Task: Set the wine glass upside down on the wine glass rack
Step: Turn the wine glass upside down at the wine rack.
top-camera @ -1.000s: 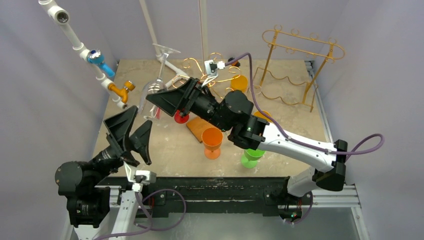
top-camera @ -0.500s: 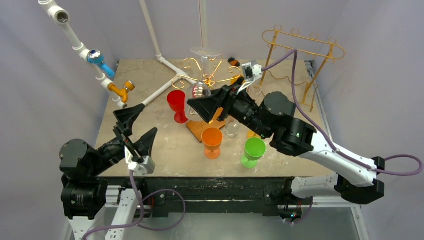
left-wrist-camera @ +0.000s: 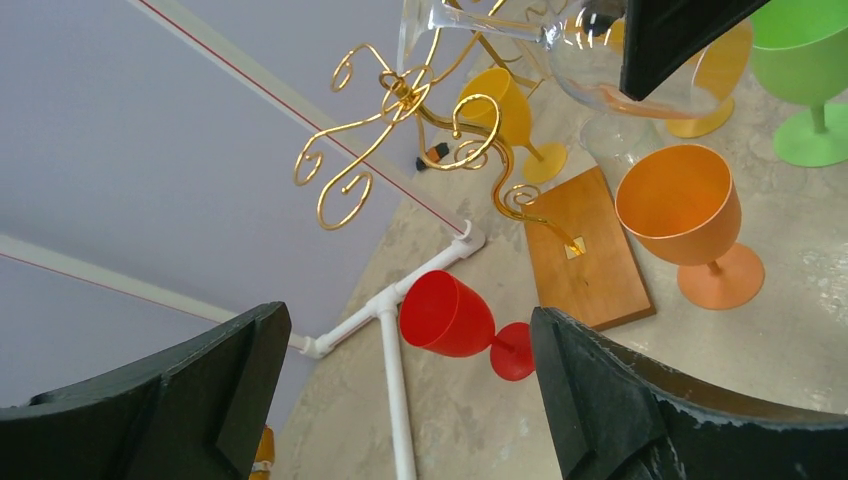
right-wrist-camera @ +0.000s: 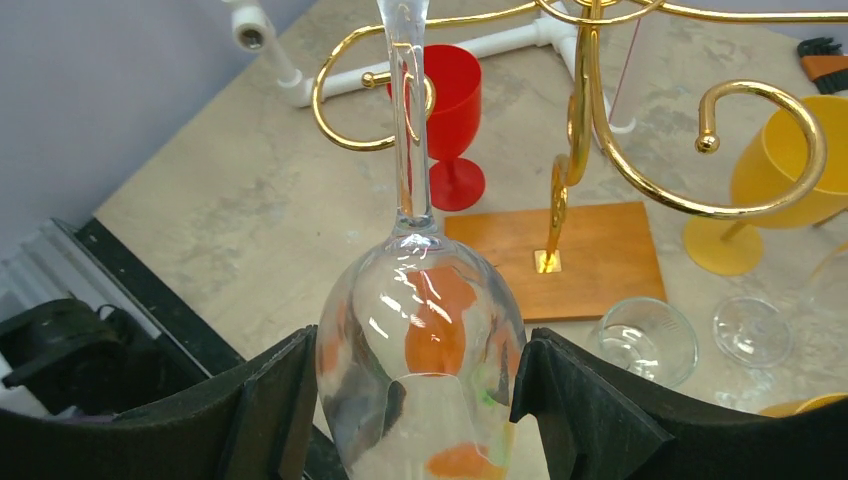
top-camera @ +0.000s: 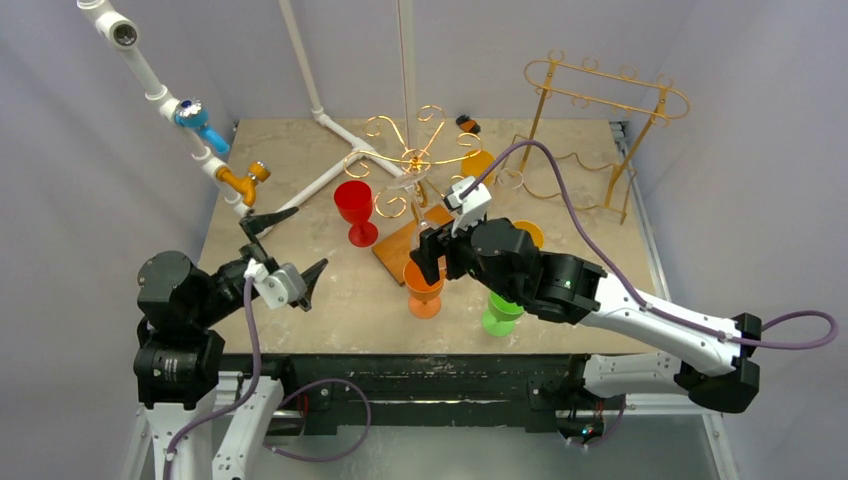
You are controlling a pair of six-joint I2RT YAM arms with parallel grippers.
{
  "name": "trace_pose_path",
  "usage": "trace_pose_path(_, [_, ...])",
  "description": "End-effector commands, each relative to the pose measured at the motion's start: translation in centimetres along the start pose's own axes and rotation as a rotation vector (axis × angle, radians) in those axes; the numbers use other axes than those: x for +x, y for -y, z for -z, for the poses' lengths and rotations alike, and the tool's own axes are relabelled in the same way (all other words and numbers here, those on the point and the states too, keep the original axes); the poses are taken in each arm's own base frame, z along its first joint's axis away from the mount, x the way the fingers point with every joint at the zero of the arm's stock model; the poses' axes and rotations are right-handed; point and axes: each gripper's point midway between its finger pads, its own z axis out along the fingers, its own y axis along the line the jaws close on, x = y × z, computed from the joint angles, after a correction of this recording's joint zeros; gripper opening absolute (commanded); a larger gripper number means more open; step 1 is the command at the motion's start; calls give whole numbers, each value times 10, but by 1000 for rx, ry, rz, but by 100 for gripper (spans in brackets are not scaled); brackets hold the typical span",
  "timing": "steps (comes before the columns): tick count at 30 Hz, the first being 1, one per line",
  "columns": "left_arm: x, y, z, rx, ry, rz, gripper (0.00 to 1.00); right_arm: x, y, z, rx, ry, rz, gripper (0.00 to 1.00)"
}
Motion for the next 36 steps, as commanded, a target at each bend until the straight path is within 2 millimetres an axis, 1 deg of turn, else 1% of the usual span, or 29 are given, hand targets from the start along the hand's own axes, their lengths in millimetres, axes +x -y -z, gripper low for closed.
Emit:
trace_pose_path(1, [5, -7, -7, -6, -12, 85, 98, -26, 8, -3, 58, 91, 62, 17])
trace_pose_path(5, [9, -9, -10, -8, -14, 86, 96, -34, 9, -8, 68, 126, 92, 17])
trace_pose_path(8, [11, -12, -13, -21, -11, 95, 94, -35, 11, -12, 79, 142, 112, 17])
trace_pose_path(17, [13, -31, -31, -30, 5, 243, 83, -33, 17, -26, 90, 174, 155, 16])
trace_pose_path(20, [16, -33, -36, -22, -1, 271, 78, -31, 21, -29, 87, 181, 157, 15])
trace_pose_path(22, [19, -34, -39, -19, -5, 286, 75, -28, 22, -31, 81, 182, 152, 15])
trace_pose_path(26, [29, -35, -45, -16, -23, 322, 69, -24, 19, -39, 66, 173, 163, 15])
trace_pose_path(32, [38, -51, -55, -68, -27, 376, 64, -19, 11, -48, 23, 181, 194, 14])
trace_pose_path(36, [53, -58, -64, -84, -55, 407, 62, -12, 8, -55, 13, 175, 203, 13])
